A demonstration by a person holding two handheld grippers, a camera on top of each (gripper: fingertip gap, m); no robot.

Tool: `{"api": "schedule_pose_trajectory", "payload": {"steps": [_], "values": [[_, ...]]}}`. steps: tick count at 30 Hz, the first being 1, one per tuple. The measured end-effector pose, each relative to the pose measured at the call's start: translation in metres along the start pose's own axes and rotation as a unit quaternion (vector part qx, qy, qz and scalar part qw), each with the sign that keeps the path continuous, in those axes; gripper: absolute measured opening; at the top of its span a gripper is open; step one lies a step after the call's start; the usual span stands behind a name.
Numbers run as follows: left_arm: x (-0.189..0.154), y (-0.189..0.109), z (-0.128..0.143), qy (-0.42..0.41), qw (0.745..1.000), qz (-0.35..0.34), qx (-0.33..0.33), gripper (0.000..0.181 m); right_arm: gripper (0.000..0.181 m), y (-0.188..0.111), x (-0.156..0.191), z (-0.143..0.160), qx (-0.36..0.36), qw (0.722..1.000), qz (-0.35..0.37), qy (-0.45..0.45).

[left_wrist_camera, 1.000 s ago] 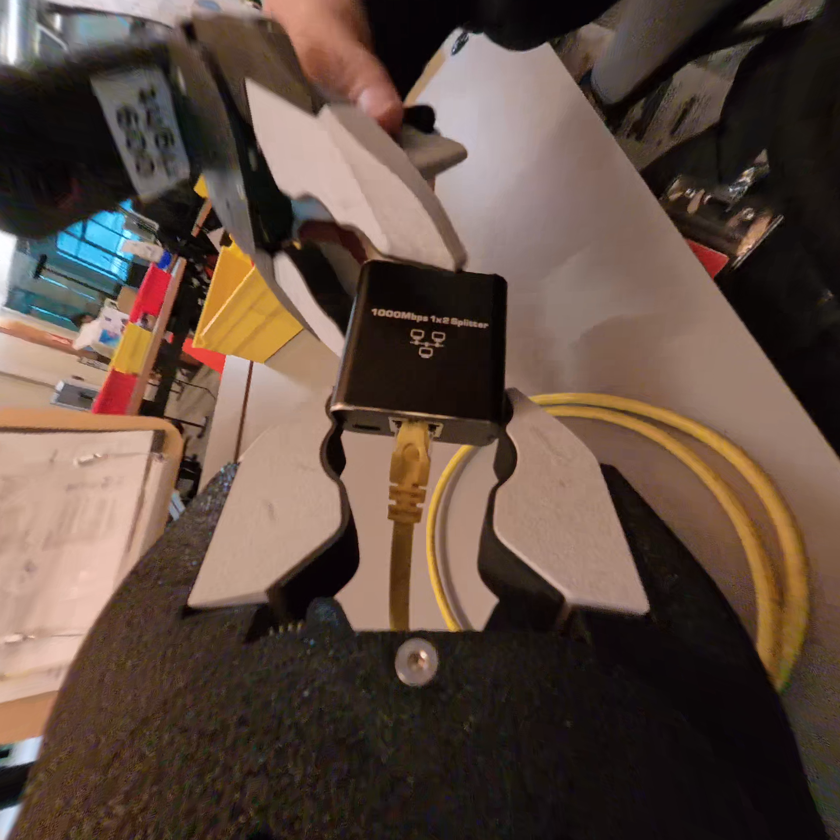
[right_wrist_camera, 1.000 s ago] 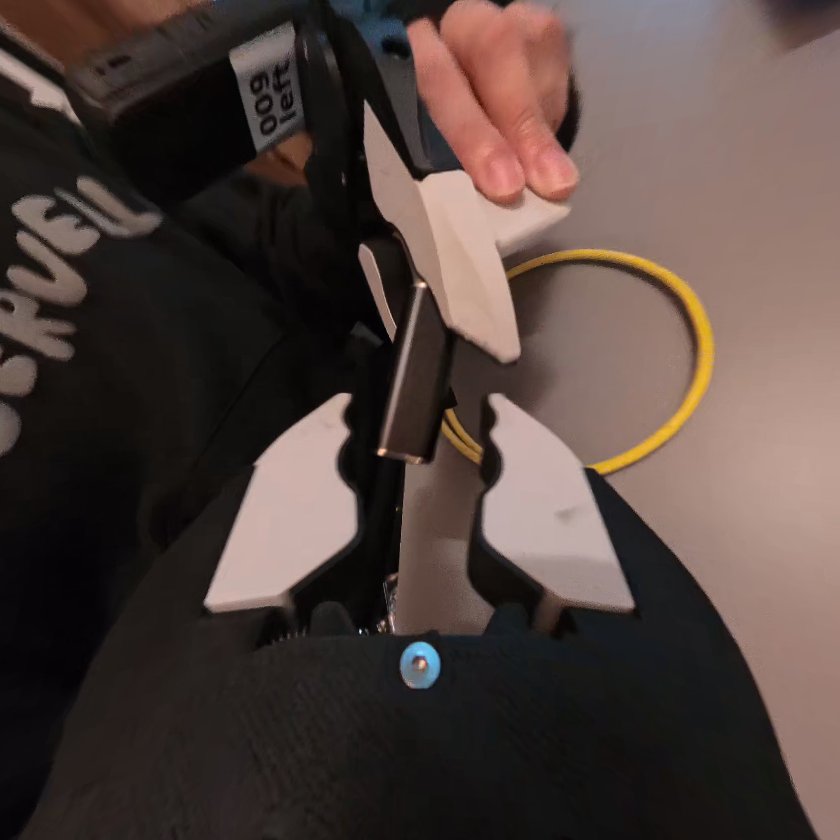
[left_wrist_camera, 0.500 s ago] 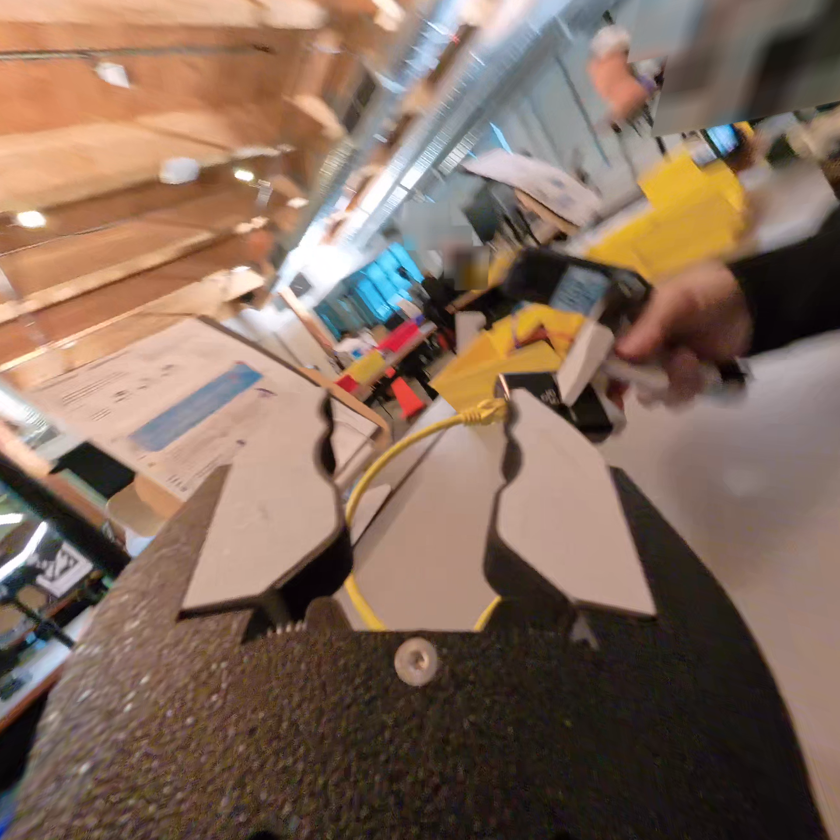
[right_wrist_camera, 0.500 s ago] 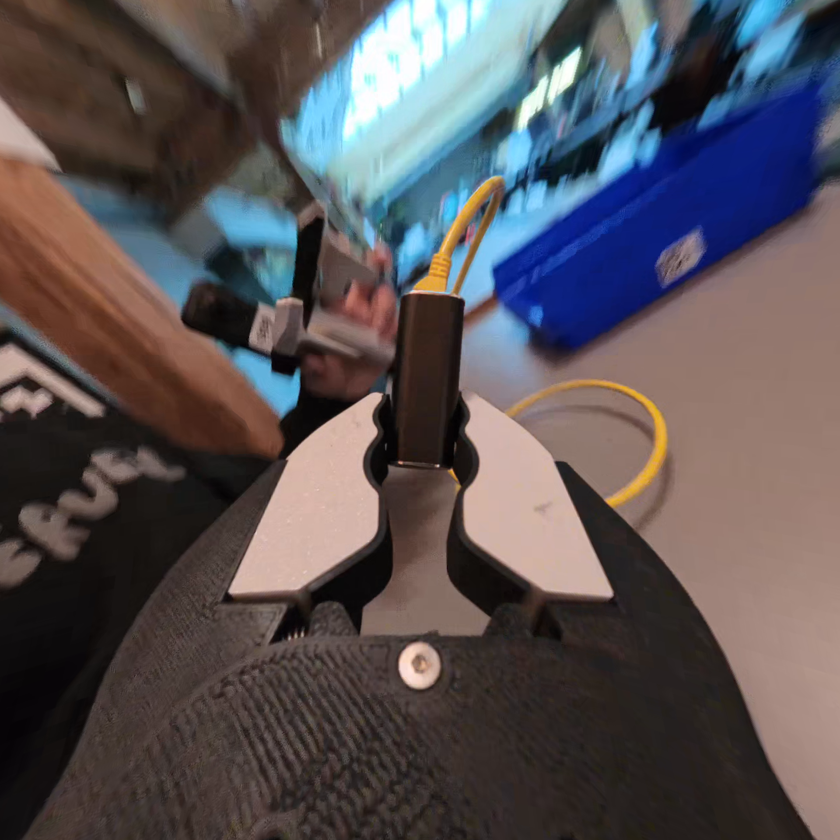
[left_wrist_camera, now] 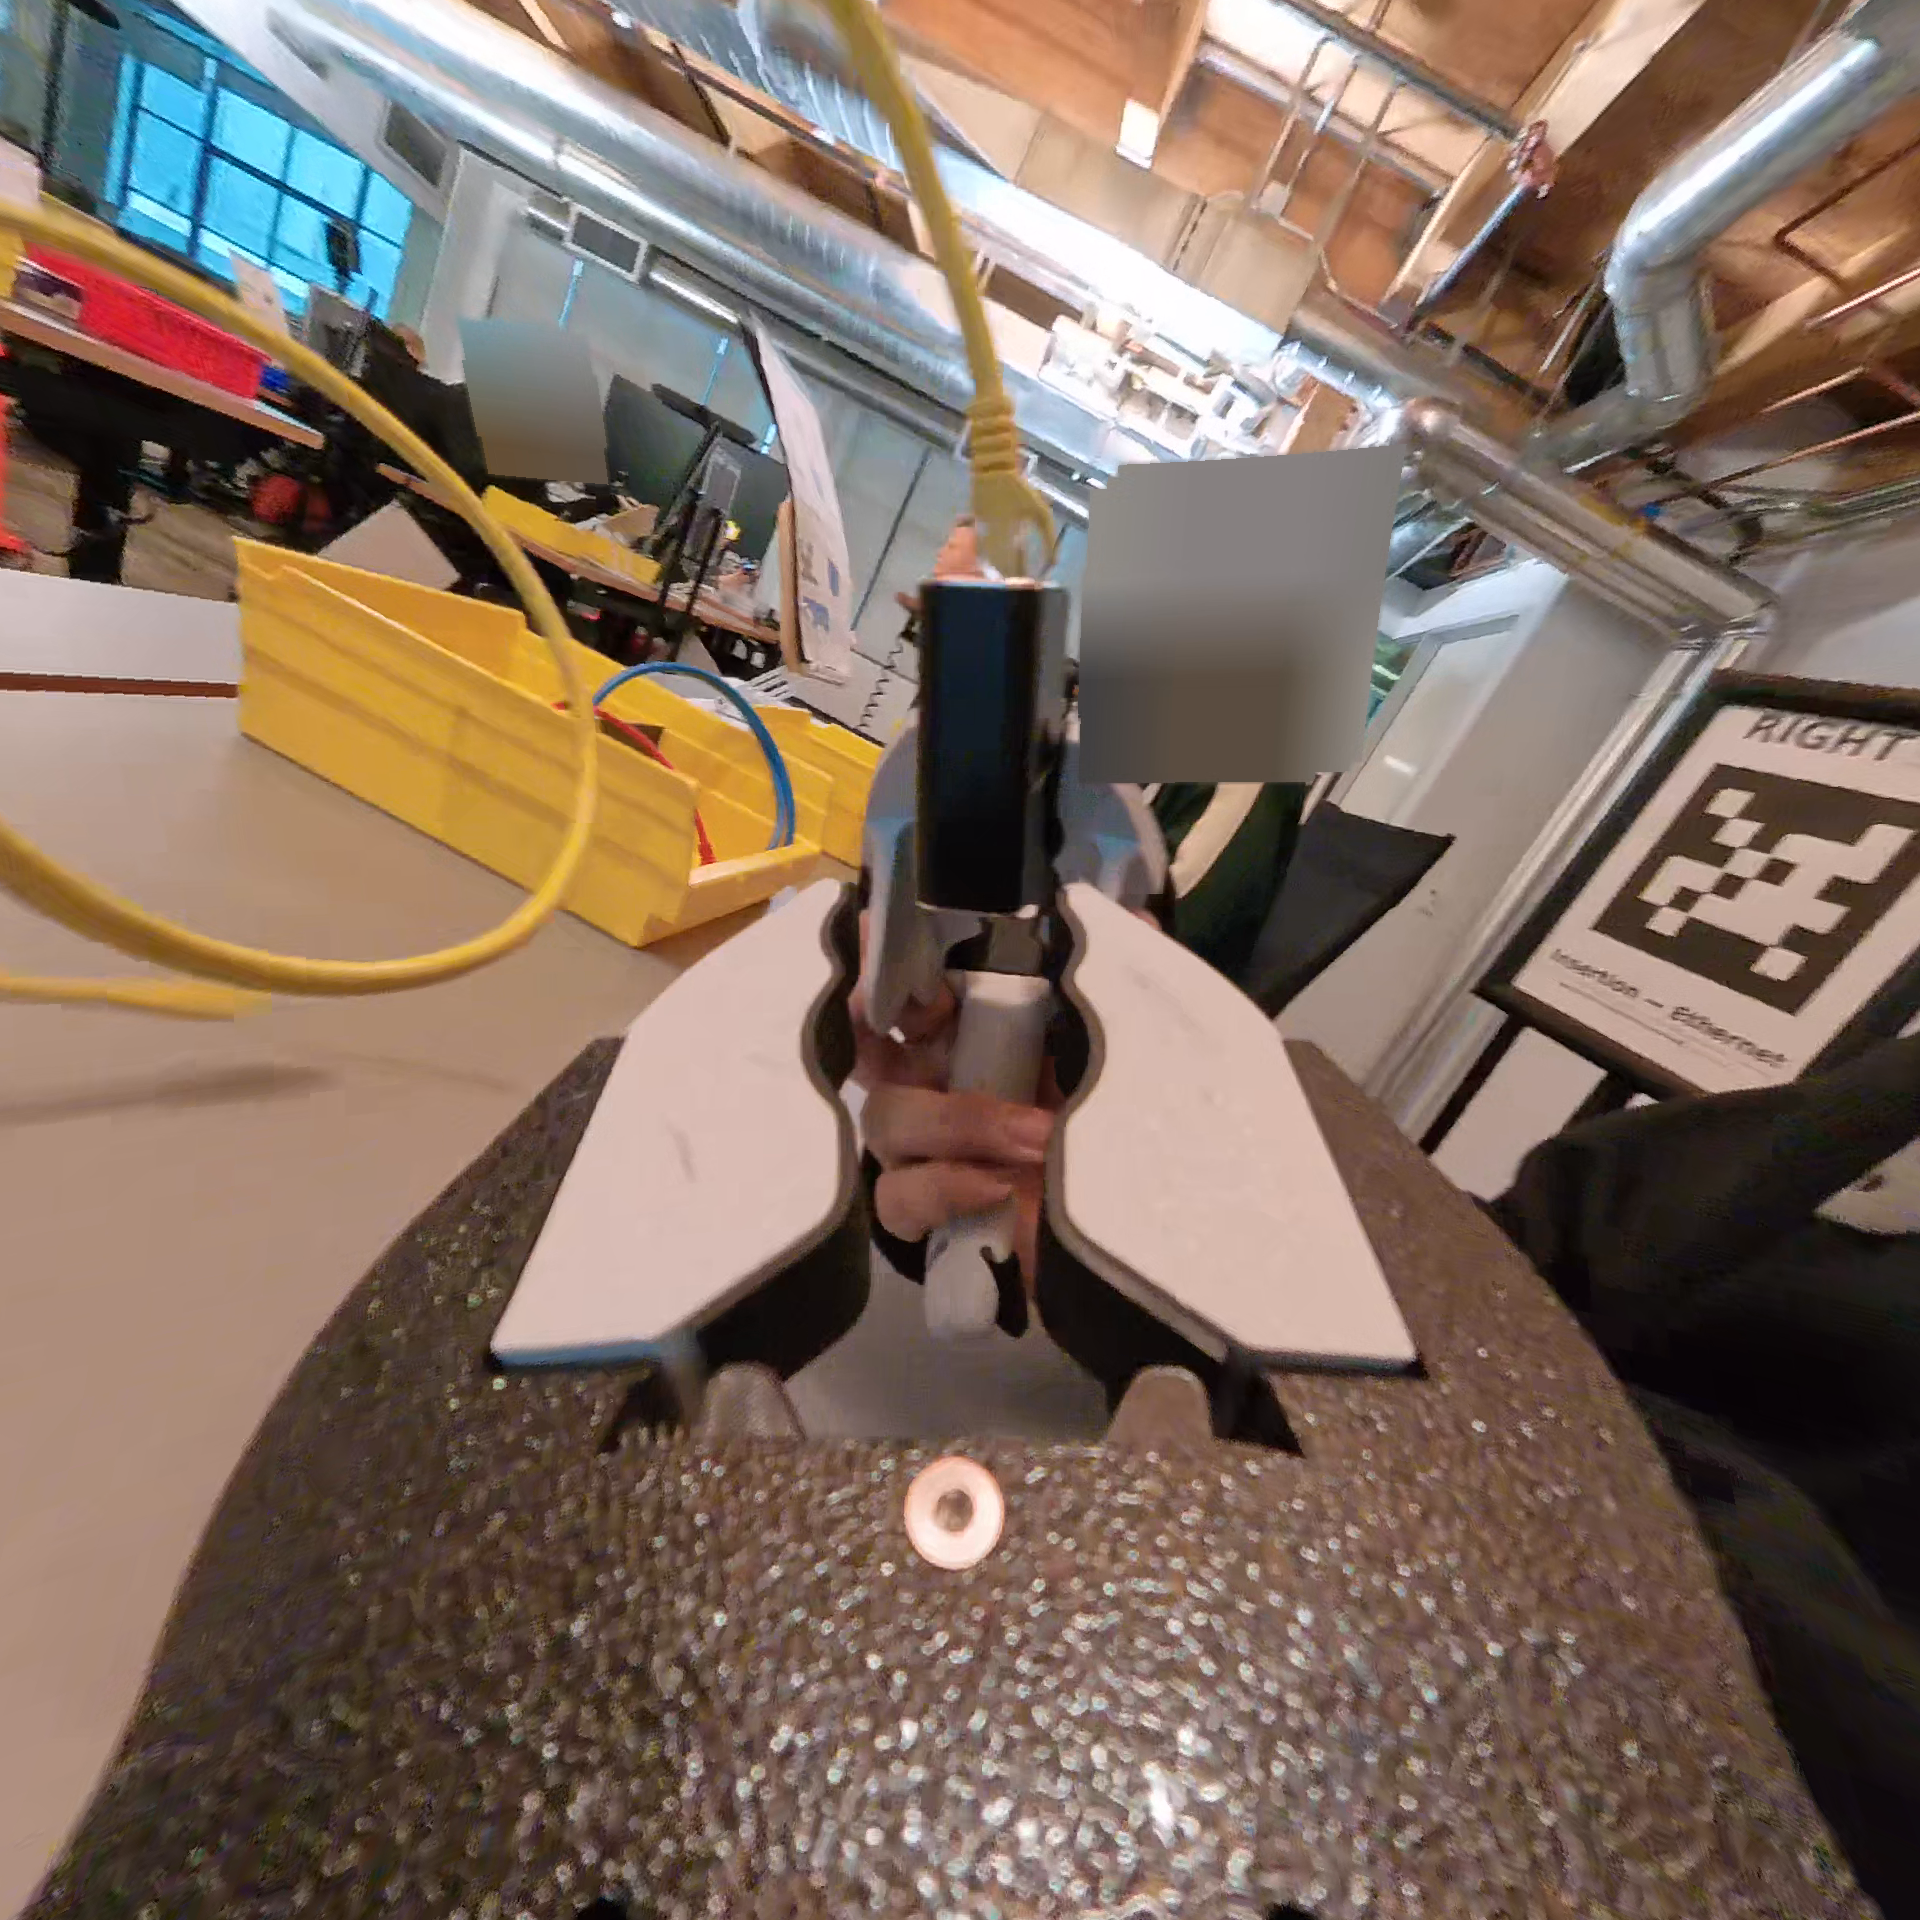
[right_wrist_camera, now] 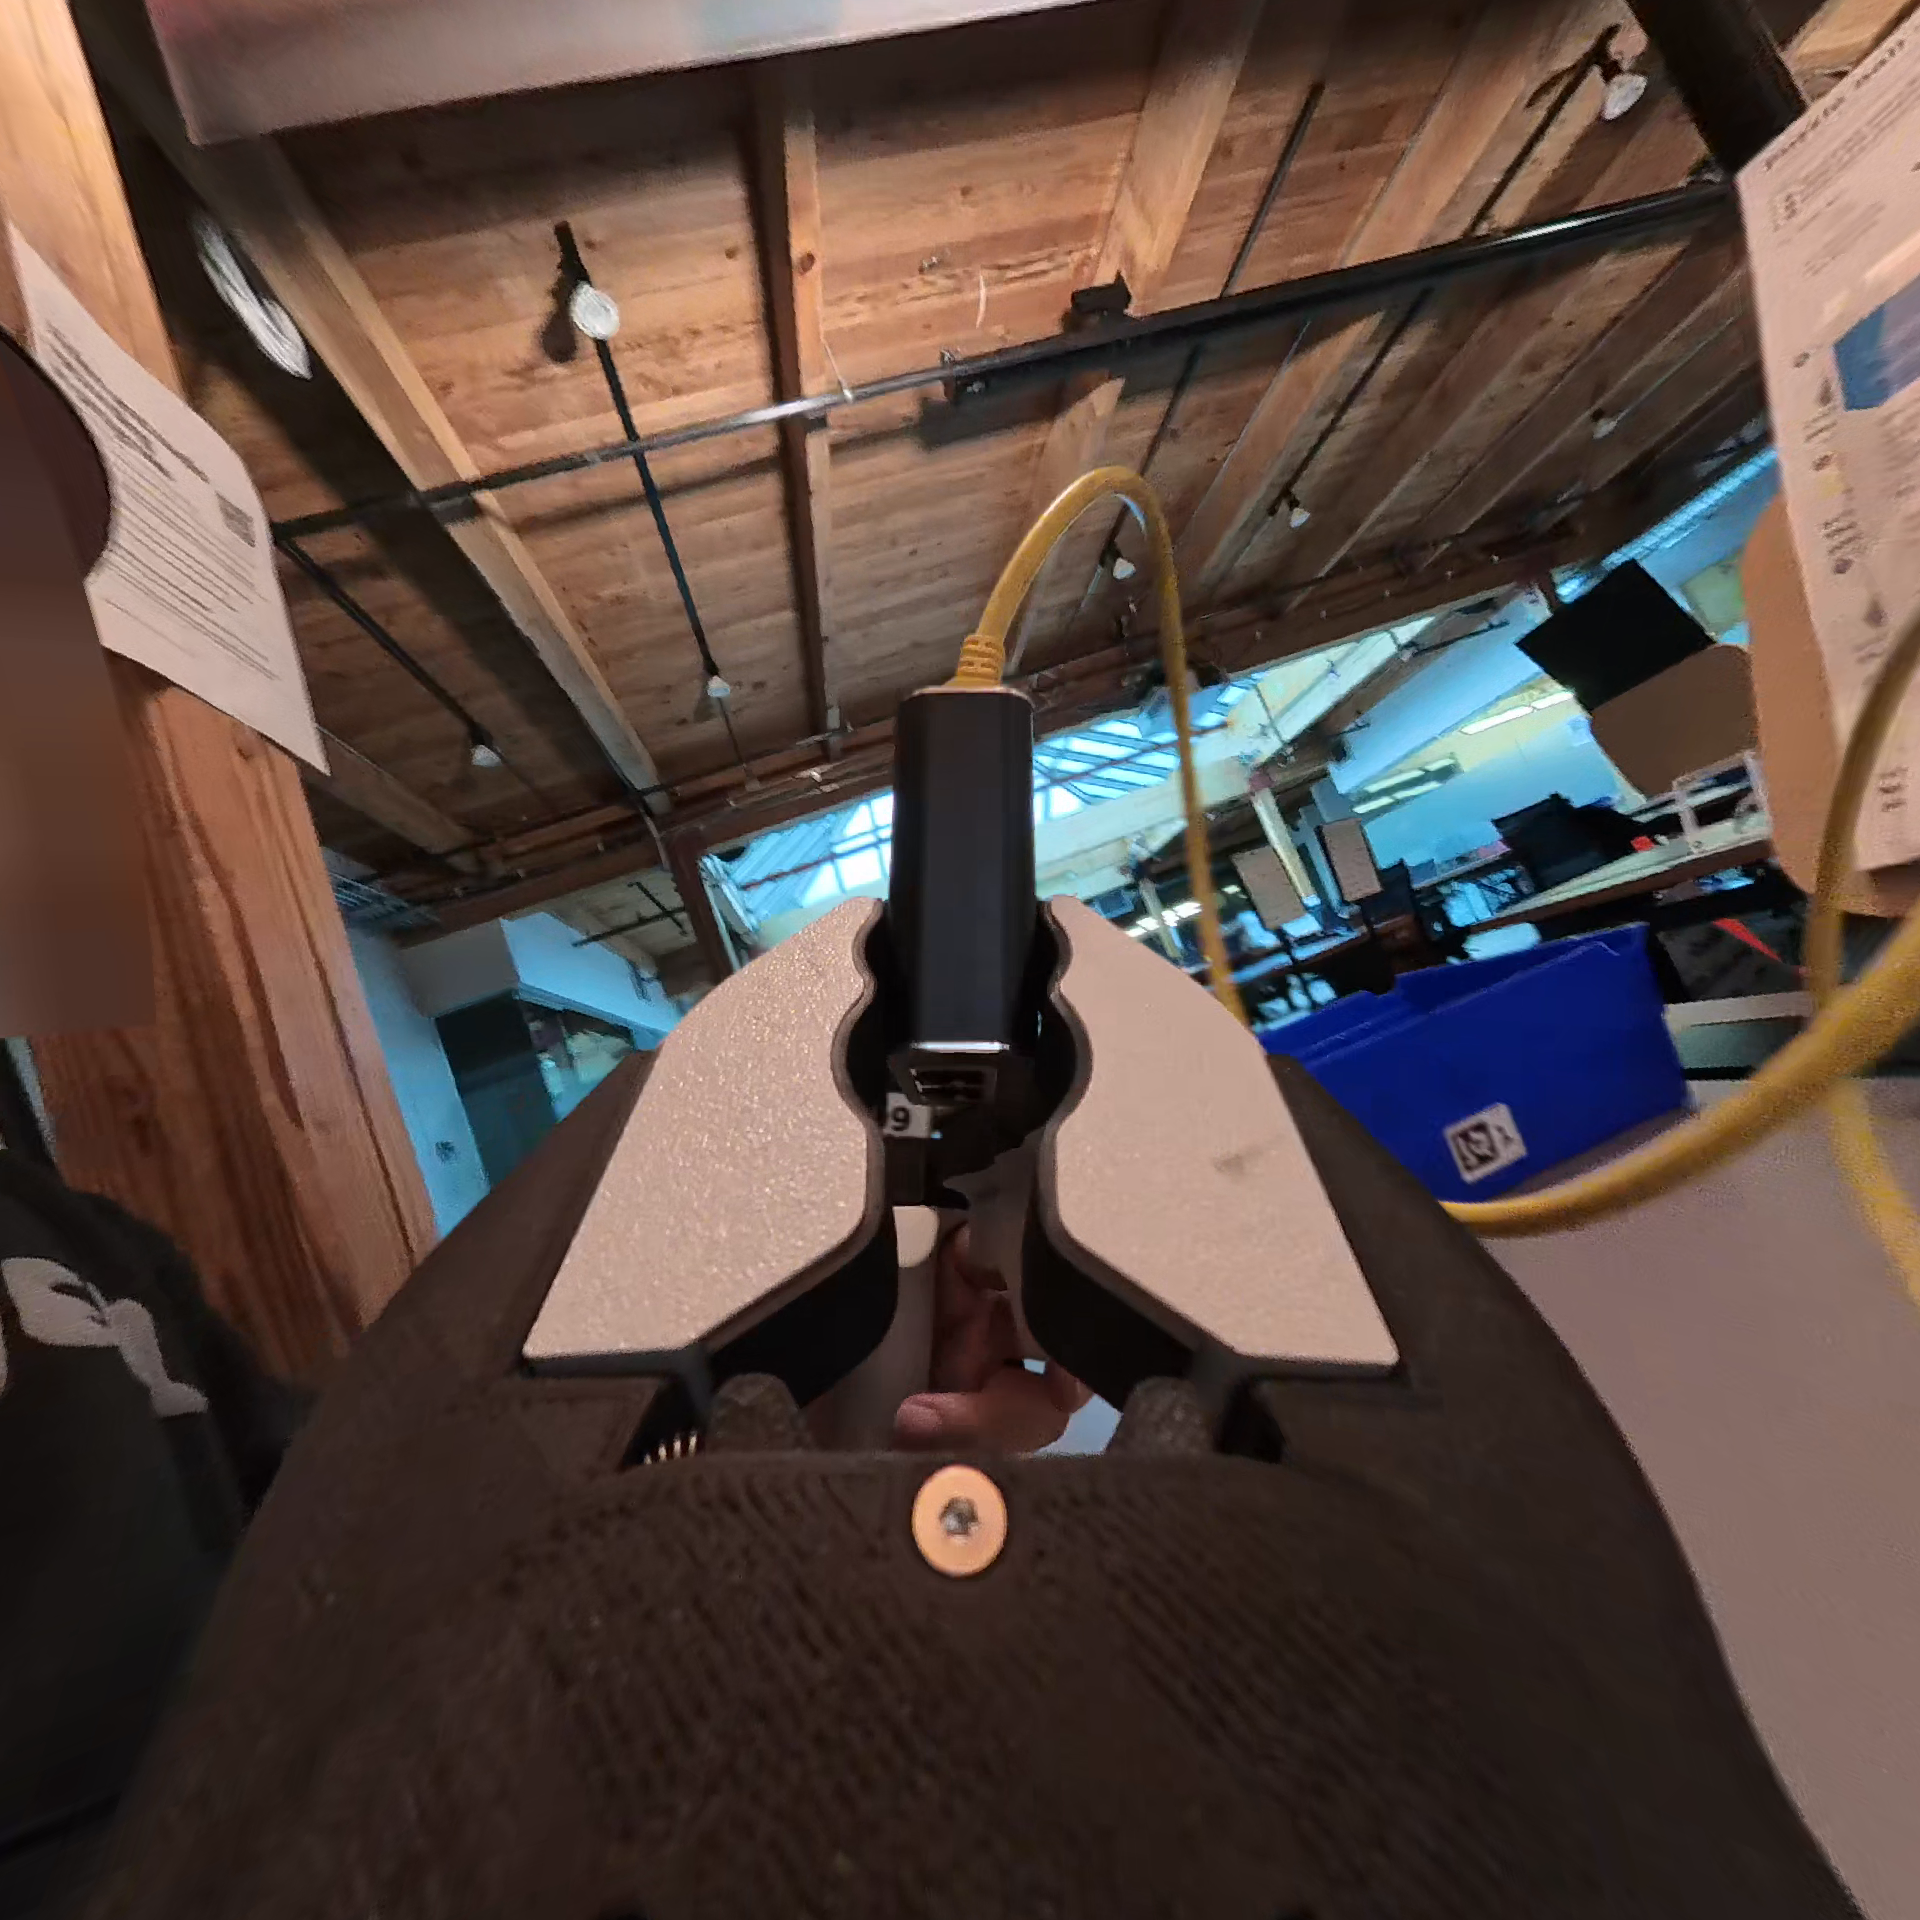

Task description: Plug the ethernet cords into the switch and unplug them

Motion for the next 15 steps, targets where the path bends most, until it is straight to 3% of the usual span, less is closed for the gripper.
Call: {"api": "schedule_pose_trajectory", "payload": {"steps": [4, 6, 9, 11, 13, 15], "values": [[-0.001, 0.007, 0.008, 0.037, 0.999, -0.004, 0.018, 0.035, 0.025, 0.005, 0.004, 0.008, 0.006, 1.000, -0.017, 0.008], [-0.004, 0.007, 0.009, 0.061, 0.998, 0.003, 0.014, 0.025, 0.025, 0.005, 0.004, 0.011, 0.004, 1.000, -0.020, 0.013], [-0.007, 0.007, 0.010, 0.130, 0.991, -0.008, 0.010, 0.024, 0.025, 0.005, 0.003, 0.011, 0.004, 0.998, -0.050, 0.042], [-0.010, 0.006, 0.010, 0.159, 0.987, -0.014, 0.007, 0.023, 0.028, 0.003, 0.000, 0.006, 0.039, 0.998, -0.042, 0.025], [-0.011, 0.004, 0.008, 0.221, 0.972, -0.070, 0.021, 0.023, 0.046, -0.001, -0.003, -0.004, 0.088, 0.995, 0.006, -0.050], [-0.014, 0.001, 0.005, 0.317, 0.938, -0.135, 0.049, 0.023, 0.072, -0.003, -0.002, -0.015, 0.125, 0.984, 0.067, -0.109]]}}
Point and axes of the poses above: each gripper's, where its closed fingertips meet, y out along the fingers, z out of its underside, x = y × z across the jaws, the point moved 10 cm from there along -y, back along the fingers, and after that the axes turned 7 degrees about -y, right-handed, at the moved point
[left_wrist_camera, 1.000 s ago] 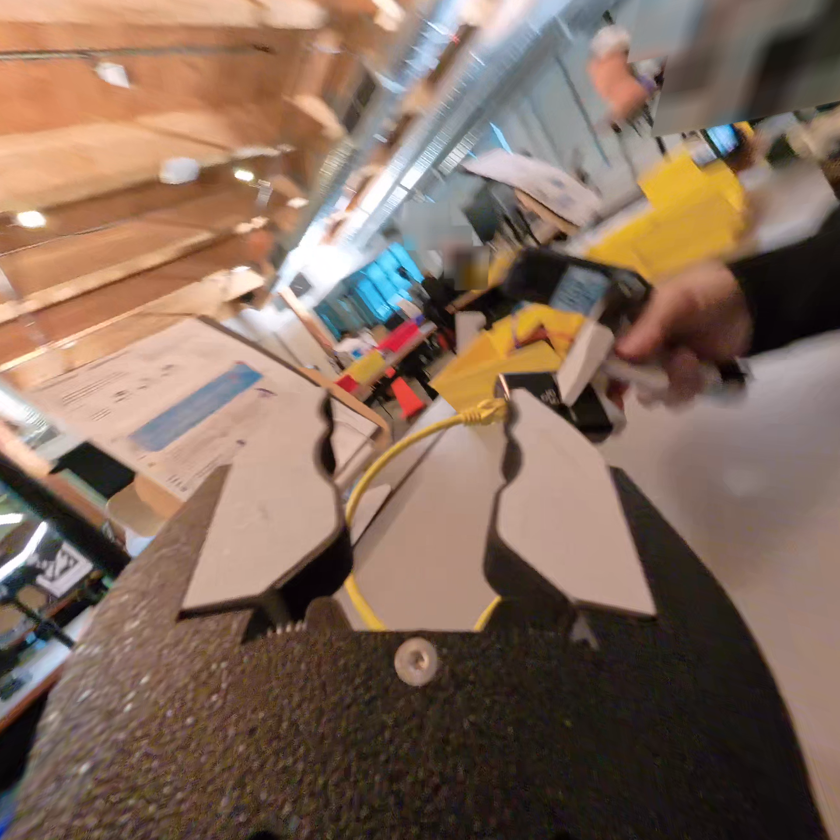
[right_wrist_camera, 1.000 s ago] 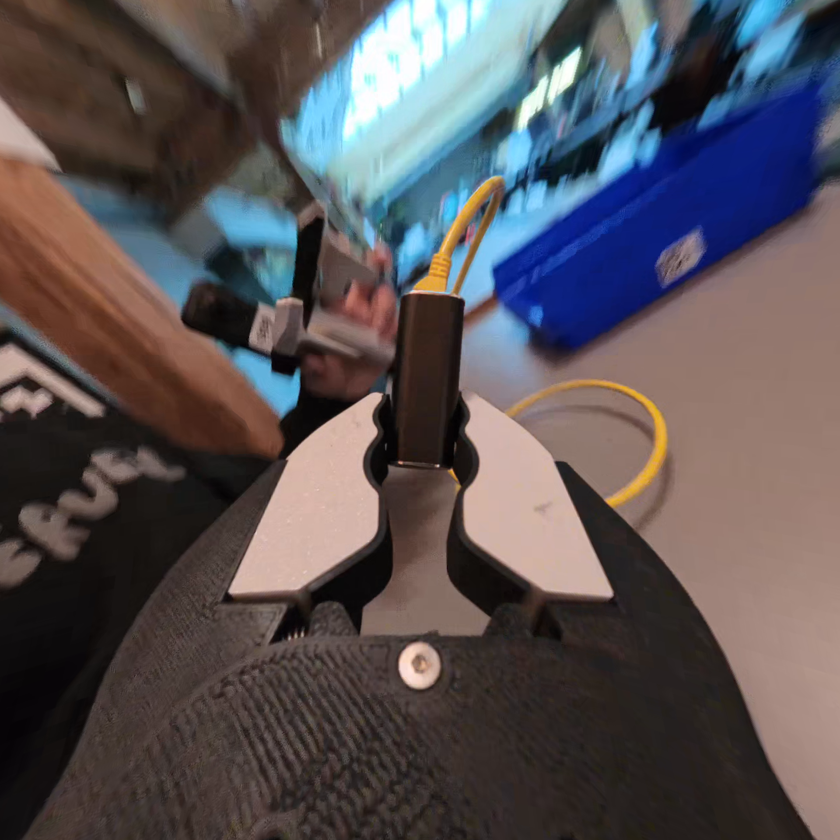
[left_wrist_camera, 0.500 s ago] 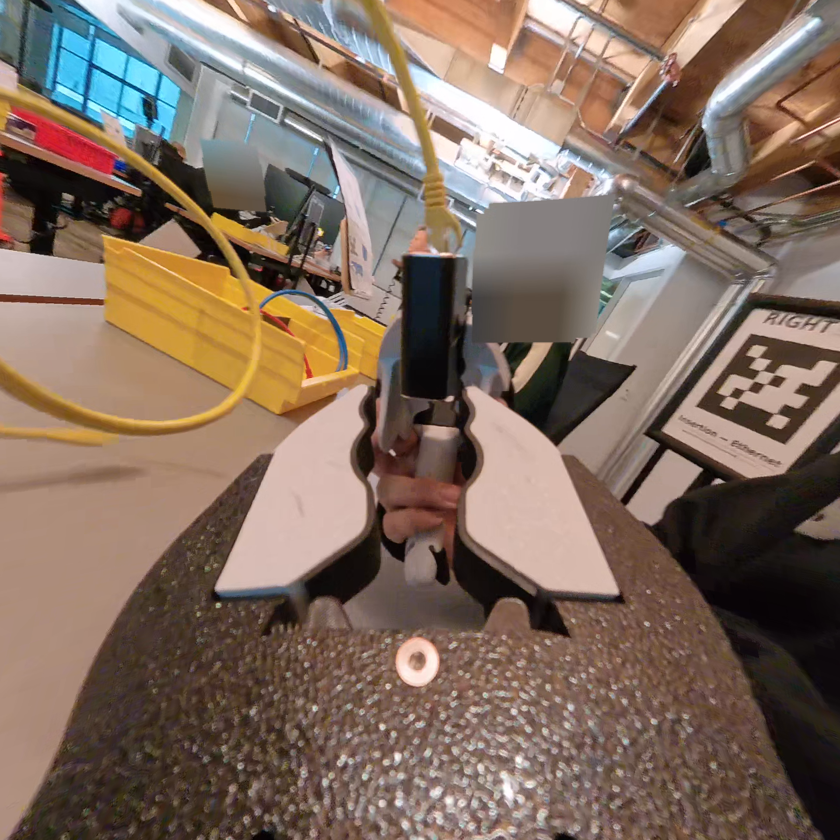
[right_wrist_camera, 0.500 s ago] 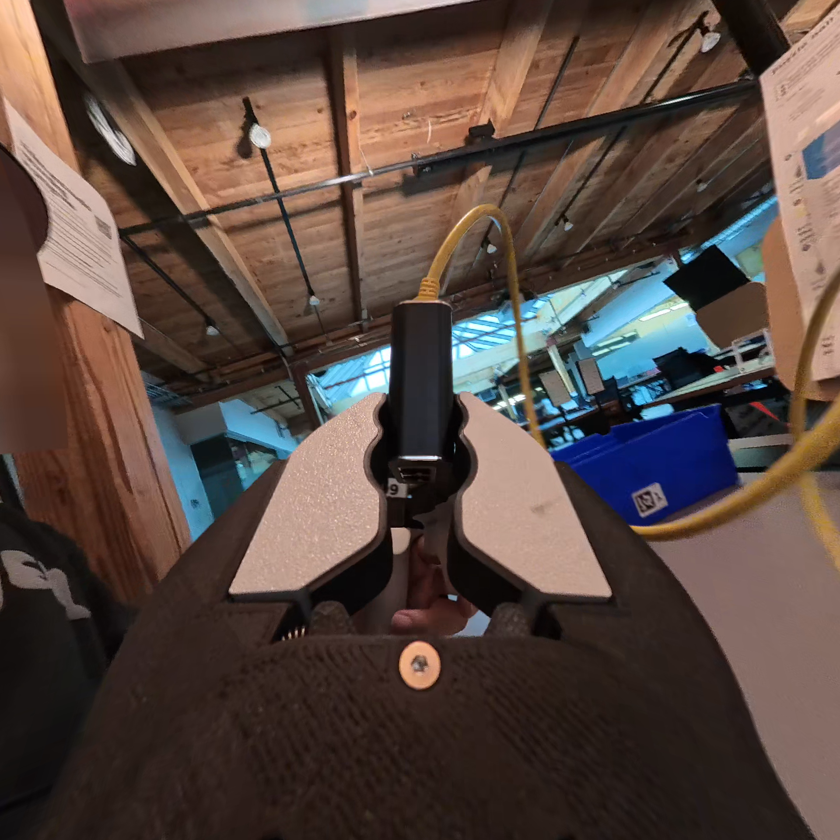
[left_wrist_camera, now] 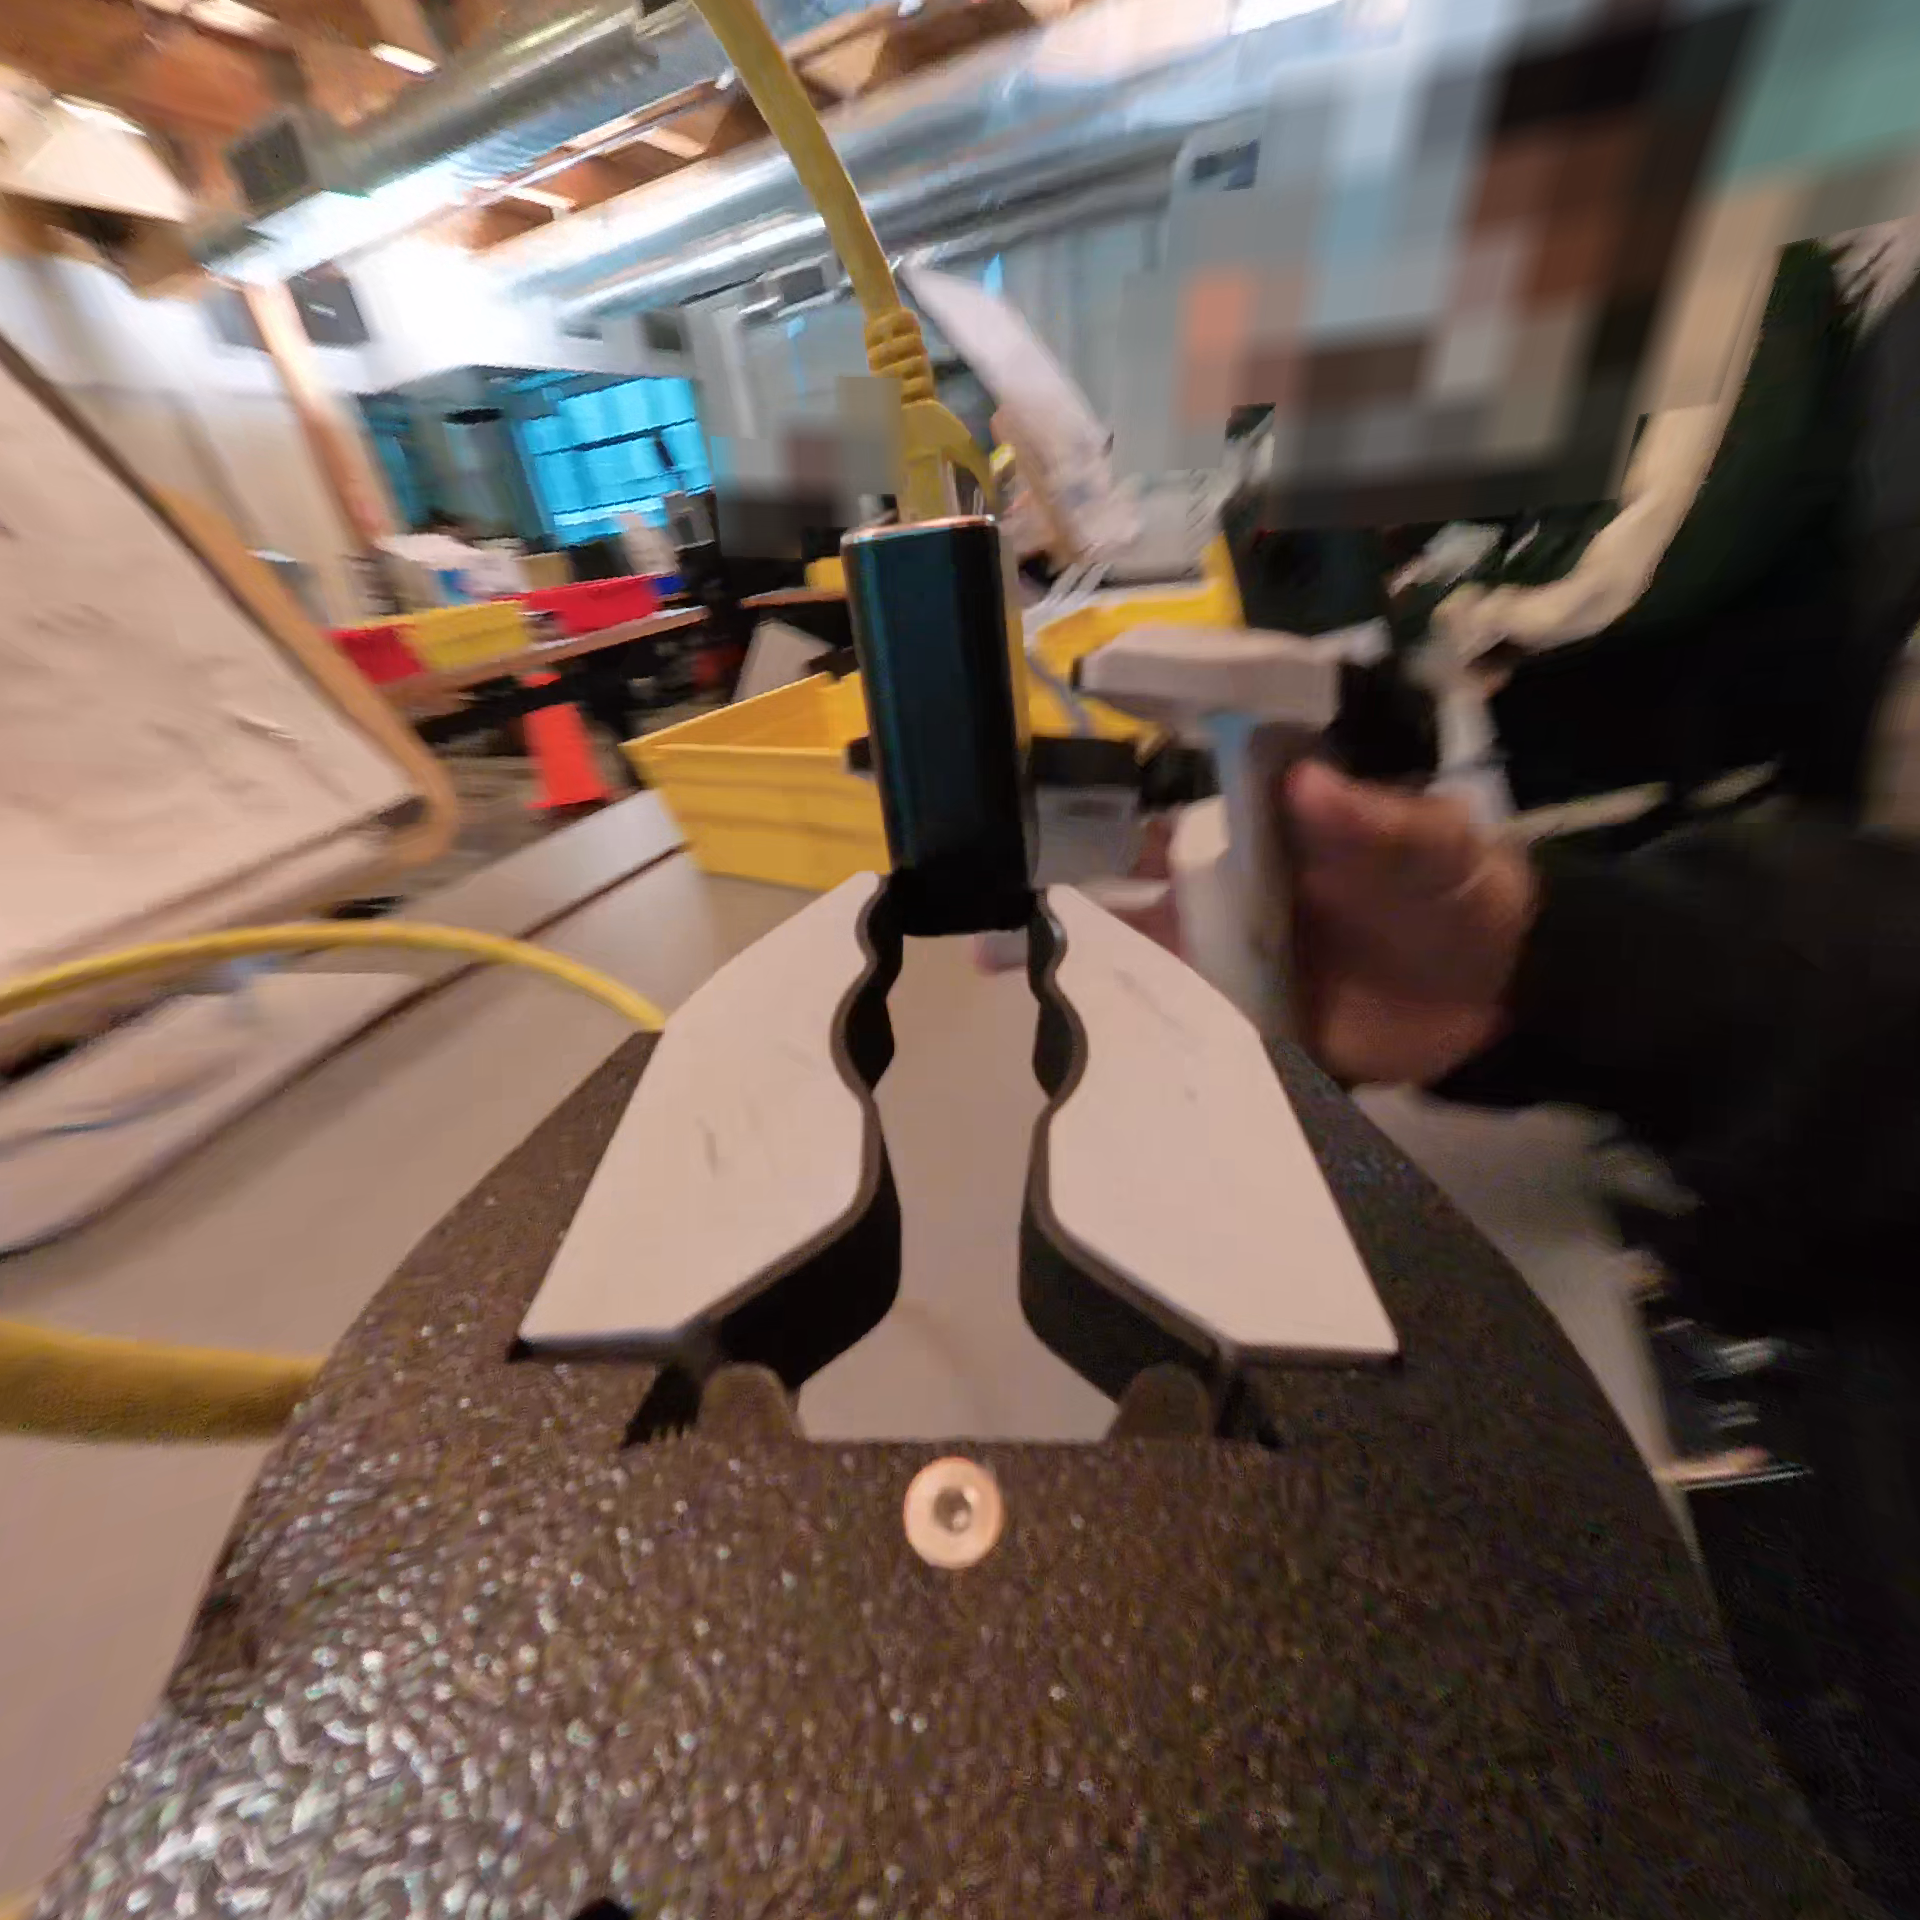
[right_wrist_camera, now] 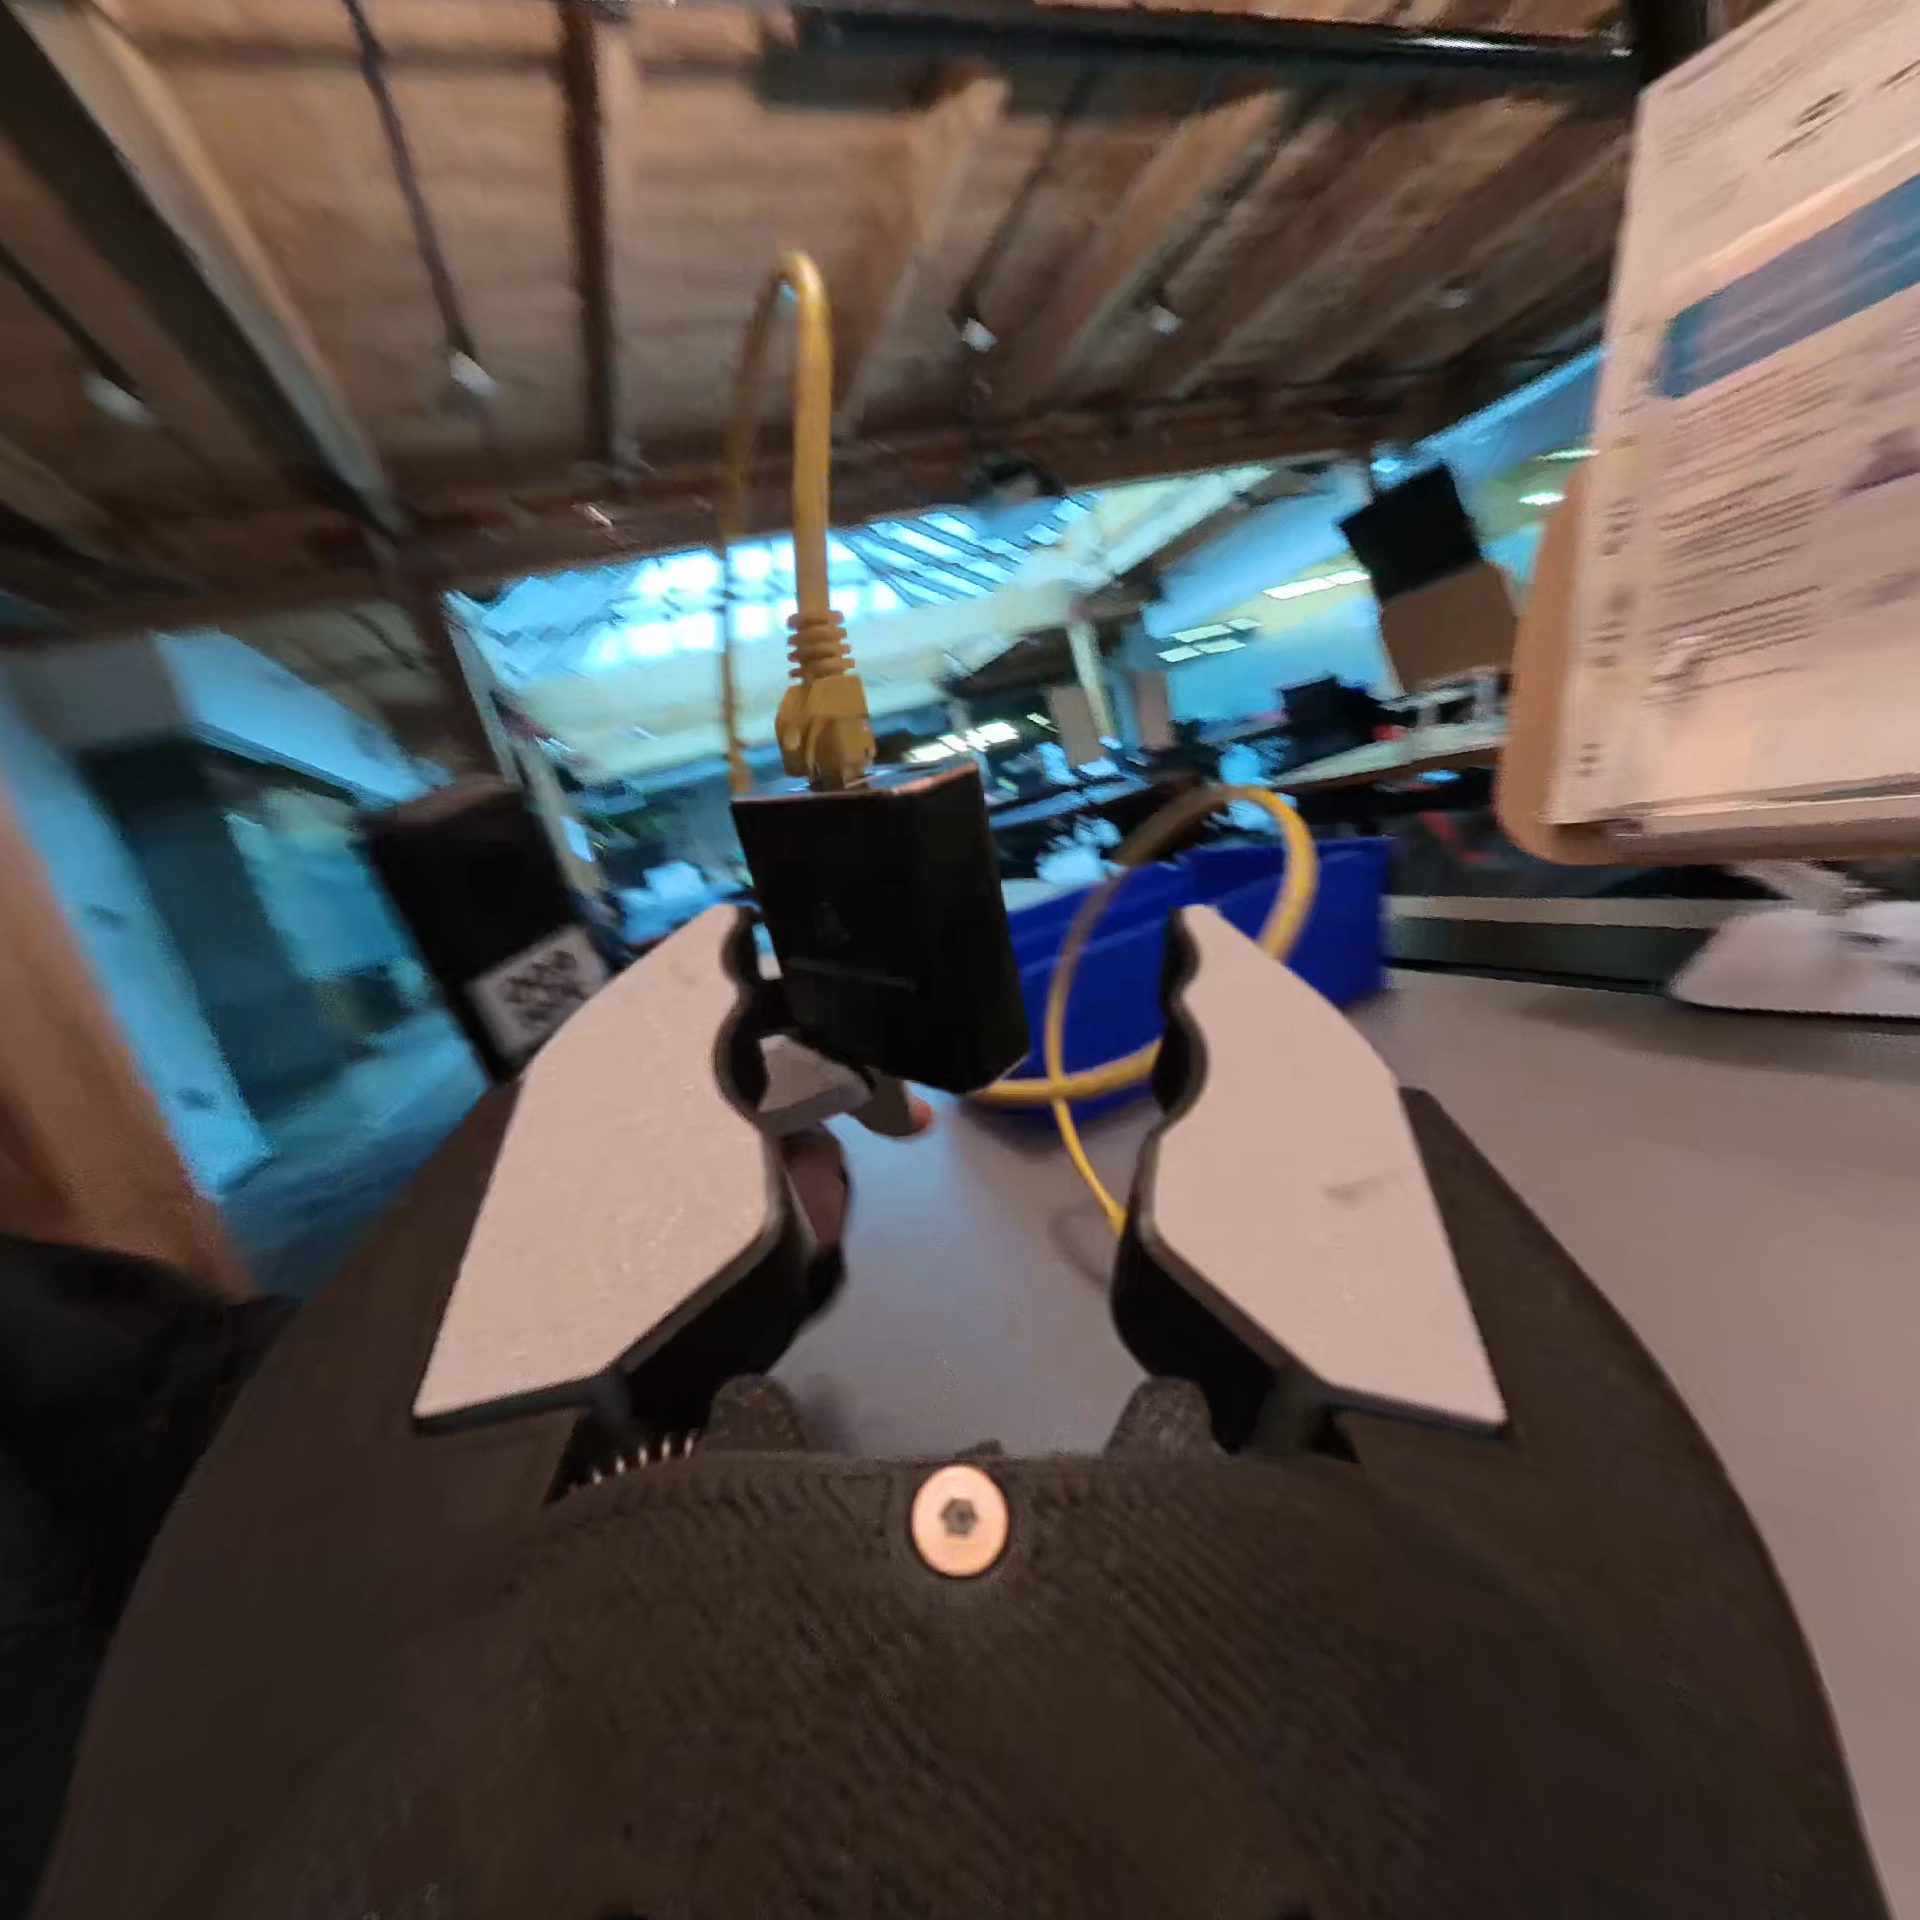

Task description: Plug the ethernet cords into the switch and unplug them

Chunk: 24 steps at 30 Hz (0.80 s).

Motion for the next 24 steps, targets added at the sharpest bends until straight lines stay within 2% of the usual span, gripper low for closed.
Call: {"api": "schedule_pose_trajectory", "payload": {"steps": [2, 5, 8, 10, 14, 17, 20, 22, 24], "values": [[0.000, -0.003, -0.005, 0.101, 0.991, -0.077, 0.034, 0.023, 0.089, 0.002, 0.003, -0.007, 0.046, 0.998, 0.023, -0.031], [-0.008, -0.002, -0.009, 0.224, 0.963, -0.128, 0.079, 0.023, 0.099, 0.013, 0.008, -0.007, 0.106, 0.993, 0.032, -0.028], [-0.017, 0.002, -0.008, 0.310, 0.931, -0.154, 0.115, 0.023, 0.088, 0.020, 0.011, -0.007, 0.127, 0.990, 0.053, -0.033], [-0.021, 0.004, -0.006, 0.354, 0.910, -0.173, 0.129, 0.023, 0.062, 0.019, 0.014, -0.007, 0.128, 0.990, 0.051, -0.044], [-0.022, 0.005, -0.004, 0.410, 0.880, -0.187, 0.151, 0.023, 0.062, 0.017, 0.013, -0.006, 0.159, 0.985, 0.049, -0.048], [-0.022, 0.006, -0.001, 0.409, 0.883, -0.169, 0.158, 0.022, 0.062, 0.013, 0.006, 0.002, 0.150, 0.988, 0.038, -0.008], [-0.019, 0.008, 0.005, 0.377, 0.899, -0.131, 0.179, 0.023, 0.062, 0.006, -0.001, 0.015, 0.128, 0.990, 0.034, 0.052], [-0.018, 0.007, 0.007, 0.340, 0.920, -0.081, 0.179, 0.030, 0.062, 0.000, -0.007, 0.018, 0.081, 0.991, 0.026, 0.100], [-0.016, 0.003, 0.007, 0.281, 0.942, -0.025, 0.181, 0.038, 0.062, -0.006, -0.013, 0.014, 0.004, 0.989, 0.000, 0.146]]}}
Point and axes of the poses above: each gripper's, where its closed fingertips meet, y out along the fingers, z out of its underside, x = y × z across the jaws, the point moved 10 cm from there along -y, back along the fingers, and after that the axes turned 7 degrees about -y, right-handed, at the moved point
